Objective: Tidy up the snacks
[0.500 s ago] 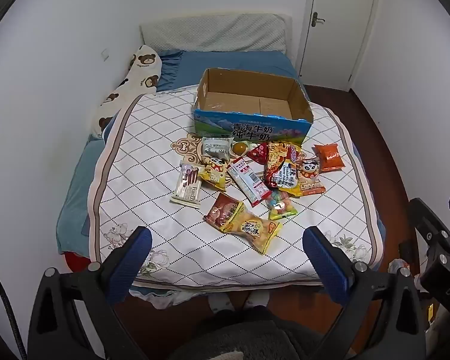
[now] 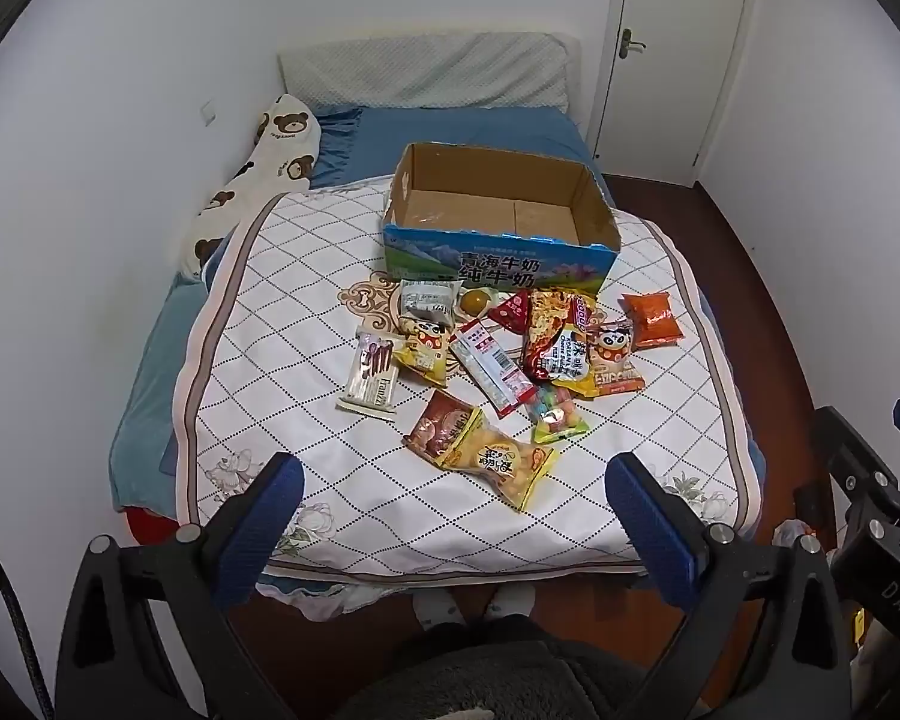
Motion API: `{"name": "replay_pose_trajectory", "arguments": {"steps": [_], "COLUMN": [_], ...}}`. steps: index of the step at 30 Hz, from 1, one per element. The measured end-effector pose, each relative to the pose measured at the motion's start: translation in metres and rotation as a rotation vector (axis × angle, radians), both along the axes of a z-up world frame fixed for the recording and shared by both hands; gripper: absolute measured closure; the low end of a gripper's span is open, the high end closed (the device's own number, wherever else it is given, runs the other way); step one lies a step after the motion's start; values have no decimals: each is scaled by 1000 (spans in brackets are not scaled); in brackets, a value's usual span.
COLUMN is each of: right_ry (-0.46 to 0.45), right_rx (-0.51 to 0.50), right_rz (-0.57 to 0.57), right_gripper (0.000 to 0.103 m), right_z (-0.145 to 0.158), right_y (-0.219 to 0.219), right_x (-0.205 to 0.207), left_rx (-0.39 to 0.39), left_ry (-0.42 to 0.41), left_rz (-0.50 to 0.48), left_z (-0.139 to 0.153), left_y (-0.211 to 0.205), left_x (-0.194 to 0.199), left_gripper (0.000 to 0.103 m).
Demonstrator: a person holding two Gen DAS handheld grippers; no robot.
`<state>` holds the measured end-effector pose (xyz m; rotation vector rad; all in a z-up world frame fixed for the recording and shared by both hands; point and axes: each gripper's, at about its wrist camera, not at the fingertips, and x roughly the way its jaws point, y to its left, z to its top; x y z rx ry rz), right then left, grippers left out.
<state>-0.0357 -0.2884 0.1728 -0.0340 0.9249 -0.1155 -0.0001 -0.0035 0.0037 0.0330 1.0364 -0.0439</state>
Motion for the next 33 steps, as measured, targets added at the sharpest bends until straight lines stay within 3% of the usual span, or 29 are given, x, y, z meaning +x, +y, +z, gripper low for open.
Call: {"name": "replay_pose_trajectory", "arguments": {"steps": [33], "right_ry": [1], "right_rx": [6], "right_rz": [-11], "right_gripper": [0], "right_z": [1], "right_y": [-2], "right_x": [5], "left_rx": [7], "left_ry": [-12], "left_rz": [-5], "left_z": [9], "left_y": [-2], "left_x": [8], "left_gripper": [0]}}
